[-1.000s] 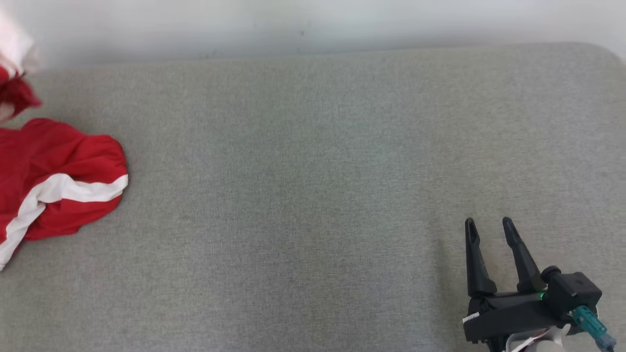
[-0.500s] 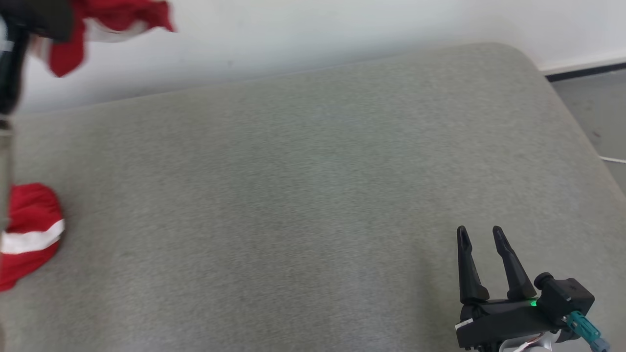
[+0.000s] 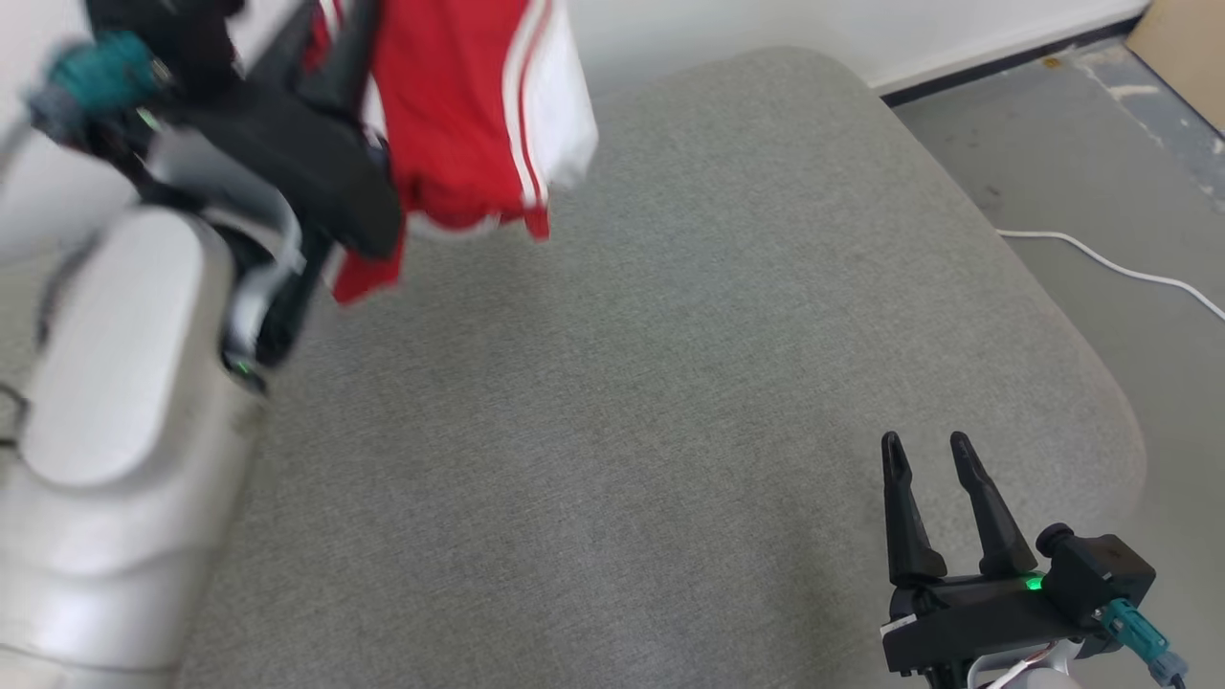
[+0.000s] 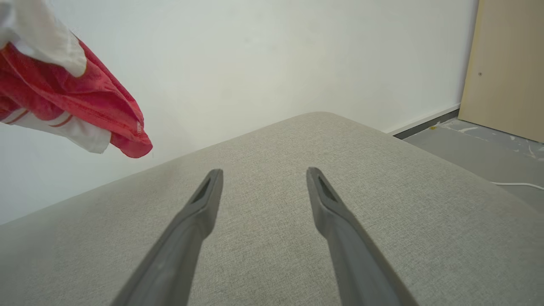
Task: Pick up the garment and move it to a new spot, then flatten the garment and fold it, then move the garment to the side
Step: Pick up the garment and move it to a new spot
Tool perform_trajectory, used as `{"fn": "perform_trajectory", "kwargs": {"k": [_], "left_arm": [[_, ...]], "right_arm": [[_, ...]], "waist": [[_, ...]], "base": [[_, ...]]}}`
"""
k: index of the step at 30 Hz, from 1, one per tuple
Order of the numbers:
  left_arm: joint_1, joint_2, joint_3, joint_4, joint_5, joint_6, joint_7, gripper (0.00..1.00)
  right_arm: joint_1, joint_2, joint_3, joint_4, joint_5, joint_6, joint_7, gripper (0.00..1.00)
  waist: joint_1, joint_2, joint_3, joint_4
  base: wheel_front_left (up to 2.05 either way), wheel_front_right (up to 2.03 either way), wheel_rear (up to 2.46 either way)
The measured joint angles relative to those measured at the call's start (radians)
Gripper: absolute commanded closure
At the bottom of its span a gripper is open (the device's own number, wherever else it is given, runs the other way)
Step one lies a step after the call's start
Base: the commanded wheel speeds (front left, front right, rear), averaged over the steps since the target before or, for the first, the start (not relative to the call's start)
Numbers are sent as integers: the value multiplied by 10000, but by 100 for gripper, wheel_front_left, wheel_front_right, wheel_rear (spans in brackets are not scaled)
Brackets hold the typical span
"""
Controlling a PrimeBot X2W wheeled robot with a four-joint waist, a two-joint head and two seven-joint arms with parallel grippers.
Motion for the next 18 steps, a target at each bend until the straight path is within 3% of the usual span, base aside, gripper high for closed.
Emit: {"fn": "perform_trajectory", "kwargs": {"k": [8,14,16,18], "left_arm": [[2520,-554,-362,560,-184,441,-777,100],[4045,-995,-838,1609,-318,483,-1342,100],[4155,-1124,-909,1862,-297,445,-1593,0],[4165,-1220,-915,1981,-293,439,-1952,0]], "right_arm": [[-40,-2,-2,-46,63,0,2,0],[-174,4,117,19,59,0,2,0],[-219,6,161,29,38,0,2,0],[-216,6,142,67,-36,0,0,0]], "waist": [[1,2,336,4],[1,2,389,355],[1,2,377,483],[1,2,336,611]], "base": [[0,0,0],[0,0,0],[0,0,0],[0,0,0]]}}
